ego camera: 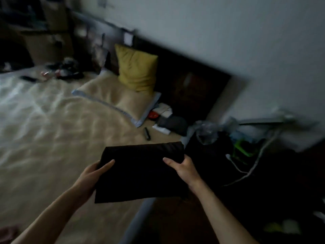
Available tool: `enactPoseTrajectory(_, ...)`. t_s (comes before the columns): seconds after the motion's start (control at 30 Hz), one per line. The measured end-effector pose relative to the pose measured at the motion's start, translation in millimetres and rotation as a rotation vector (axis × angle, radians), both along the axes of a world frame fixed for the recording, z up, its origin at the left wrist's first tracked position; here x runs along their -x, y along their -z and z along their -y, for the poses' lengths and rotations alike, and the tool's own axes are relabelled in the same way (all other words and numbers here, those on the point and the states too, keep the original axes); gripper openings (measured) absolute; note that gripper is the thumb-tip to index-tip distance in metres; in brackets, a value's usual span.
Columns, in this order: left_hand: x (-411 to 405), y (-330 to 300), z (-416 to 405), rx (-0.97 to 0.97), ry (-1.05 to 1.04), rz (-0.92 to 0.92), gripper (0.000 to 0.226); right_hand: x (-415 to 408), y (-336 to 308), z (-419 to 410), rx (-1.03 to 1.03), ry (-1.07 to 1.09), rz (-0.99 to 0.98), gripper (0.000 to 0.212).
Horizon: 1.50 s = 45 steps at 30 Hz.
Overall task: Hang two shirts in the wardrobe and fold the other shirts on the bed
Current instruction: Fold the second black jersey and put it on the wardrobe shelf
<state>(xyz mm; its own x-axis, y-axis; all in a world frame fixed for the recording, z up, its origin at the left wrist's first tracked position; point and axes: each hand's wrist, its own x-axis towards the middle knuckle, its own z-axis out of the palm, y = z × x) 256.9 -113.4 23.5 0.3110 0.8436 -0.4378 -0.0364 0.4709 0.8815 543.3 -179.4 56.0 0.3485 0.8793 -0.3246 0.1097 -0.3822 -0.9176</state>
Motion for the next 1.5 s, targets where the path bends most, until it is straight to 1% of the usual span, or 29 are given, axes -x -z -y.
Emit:
enactPoseTrajectory(0.07,-36,-64,10,-0.103,0.150,0.020,0.026,-21,-66,48,-0.124,0.096,0.076,0.028)
enactPoseTrajectory(0.13,-77,-118,24,-0.196,0.264,0.052,0.026,-40,-125,102,-0.234,0.207,0.132,0.032)
enactPoseTrajectory(0.2,-118,-161,49,-0.264,0.366,0.082,0.027,-52,-175,160,-0.346,0.309,0.171,0.029)
enactPoseTrajectory(0.3,-181,-211,105,-0.328,0.613,0.125,0.037,-58,-233,251,-0.491,0.442,0.259,0.026)
enactPoseTrajectory(0.4,-238,-253,180,-0.365,0.846,0.190,0.038,-58,-270,346,-0.525,0.587,0.316,0.025)
enactPoseTrajectory(0.47,-269,-277,239,-0.416,0.994,0.231,0.045,-57,-289,412,-0.526,0.705,0.349,0.024)
enactPoseTrajectory(0.57,-303,-296,331,-0.596,1.207,0.303,0.050,-54,-313,507,-0.504,0.859,0.365,0.024)
enactPoseTrajectory(0.63,-323,-303,398,-0.715,1.359,0.362,0.030,-57,-318,564,-0.442,0.930,0.391,0.026)
enactPoseTrajectory(0.67,-335,-304,427,-0.780,1.391,0.391,0.023,-62,-318,590,-0.415,0.977,0.407,0.029)
enactPoseTrajectory(0.73,-363,-305,473,-0.861,1.353,0.446,0.022,-79,-316,638,-0.413,1.110,0.422,0.031)
enactPoseTrajectory(0.8,-397,-308,502,-0.881,1.250,0.461,0.020,-105,-312,682,-0.453,1.243,0.426,0.026)
enactPoseTrajectory(0.9,-455,-305,525,-0.869,1.117,0.424,0.017,-150,-301,729,-0.437,1.403,0.474,0.026)
enactPoseTrajectory(0.97,-492,-303,534,-0.845,1.081,0.384,0.013,-180,-291,741,-0.381,1.451,0.505,0.031)
enactPoseTrajectory(1.0,-509,-304,539,-0.817,1.067,0.380,0.017,-192,-288,744,-0.357,1.471,0.523,0.037)
enactPoseTrajectory(1.07,-543,-311,553,-0.771,1.083,0.388,0.021,-213,-291,747,-0.323,1.538,0.585,0.056)
enactPoseTrajectory(1.13,-578,-327,575,-0.689,1.148,0.443,0.019,-234,-308,758,-0.290,1.659,0.709,0.069)
enactPoseTrajectory(1.2,-613,-351,605,-0.584,1.224,0.542,0.019,-254,-330,770,-0.274,1.840,0.871,0.068)
enactPoseTrajectory(1.23,-634,-364,622,-0.572,1.260,0.582,0.019,-265,-342,776,-0.269,1.942,0.960,0.067)
enactPoseTrajectory(1.27,-657,-375,642,-0.575,1.283,0.611,0.021,-279,-355,780,-0.241,2.027,1.013,0.068)
enactPoseTrajectory(1.3,-680,-385,664,-0.591,1.299,0.607,0.025,-294,-366,784,-0.183,2.114,1.008,0.072)
enactPoseTrajectory(1.33,-701,-391,685,-0.640,1.316,0.564,0.032,-306,-376,788,-0.127,2.193,0.944,0.076)
enactPoseTrajectory(1.37,-721,-391,702,-0.763,1.333,0.454,0.041,-319,-382,792,-0.090,2.264,0.852,0.077)
enactPoseTrajectory(1.4,-736,-388,715,-0.950,1.343,0.316,0.050,-326,-384,797,-0.059,2.291,0.792,0.072)
enactPoseTrajectory(1.43,-743,-383,722,-1.145,1.366,0.166,0.057,-330,-382,802,-0.091,2.299,0.750,0.065)
enactPoseTrajectory(1.47,-747,-375,726,-1.329,1.376,0.032,0.060,-333,-375,806,-0.094,2.294,0.761,0.062)
enactPoseTrajectory(1.5,-747,-370,728,-1.482,1.357,-0.046,0.058,-330,-368,807,-0.015,2.191,0.800,0.061)
